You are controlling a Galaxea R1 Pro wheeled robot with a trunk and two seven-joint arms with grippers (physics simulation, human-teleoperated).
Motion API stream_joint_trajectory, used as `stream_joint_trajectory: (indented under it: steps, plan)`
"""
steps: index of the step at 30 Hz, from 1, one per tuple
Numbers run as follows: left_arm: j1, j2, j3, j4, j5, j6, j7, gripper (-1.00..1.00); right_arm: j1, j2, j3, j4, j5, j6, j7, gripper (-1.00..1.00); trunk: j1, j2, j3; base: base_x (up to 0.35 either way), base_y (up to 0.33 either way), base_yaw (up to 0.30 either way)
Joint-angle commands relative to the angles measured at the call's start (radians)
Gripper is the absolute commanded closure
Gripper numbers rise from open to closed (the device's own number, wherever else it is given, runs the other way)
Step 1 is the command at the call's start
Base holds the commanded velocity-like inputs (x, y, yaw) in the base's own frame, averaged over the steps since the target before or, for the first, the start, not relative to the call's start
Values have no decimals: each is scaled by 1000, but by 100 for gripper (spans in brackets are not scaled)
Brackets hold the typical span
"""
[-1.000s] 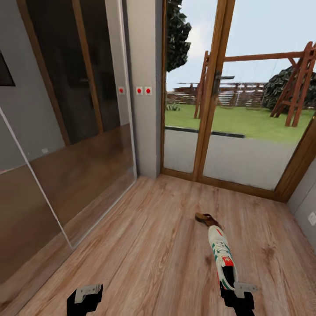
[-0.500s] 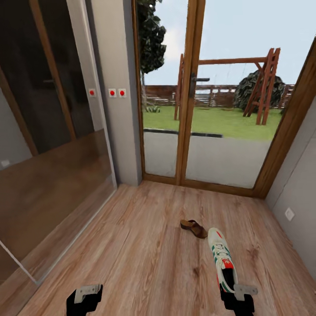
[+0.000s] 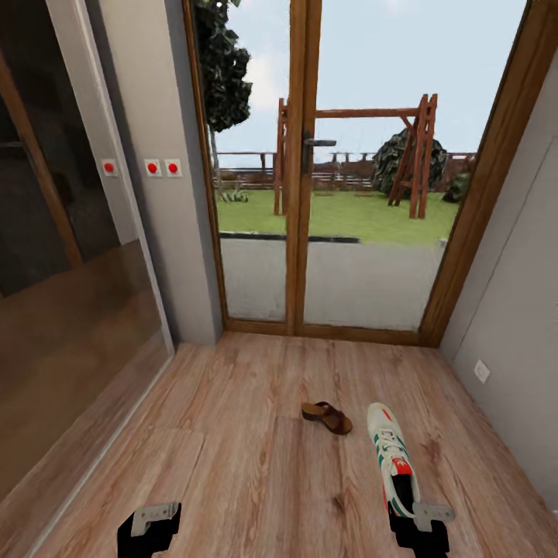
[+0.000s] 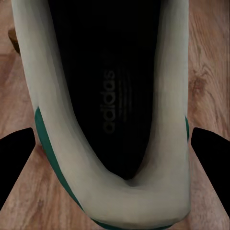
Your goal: Pick up the two gym shoes and the two sandals from the corridor floor and place them onto the hallstand (shoe rack) in the corridor, making sure they are on the rack and not on the floor. Arrange them so the two gym shoes are next to each other and the two sandals are next to each other.
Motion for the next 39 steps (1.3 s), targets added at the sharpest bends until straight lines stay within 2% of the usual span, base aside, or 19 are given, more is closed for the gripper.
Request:
stream_joint_trajectory:
  steps: [1, 21, 39]
  plan:
    - [0, 0, 2, 5, 1, -3, -1, -100, -1, 0, -4, 2, 10, -3, -6, 100, 0, 0, -1, 119, 83, -295]
    - [0, 0, 1, 10, 0, -6, -2, -100, -1, 0, -4, 2, 10, -3, -6, 100, 0, 0, -1, 12, 14, -298]
    - [0, 0, 1, 10, 0, -6, -2, -100, -1, 0, -4, 2, 10, -3, -6, 100, 0, 0, -1, 100, 264, -300]
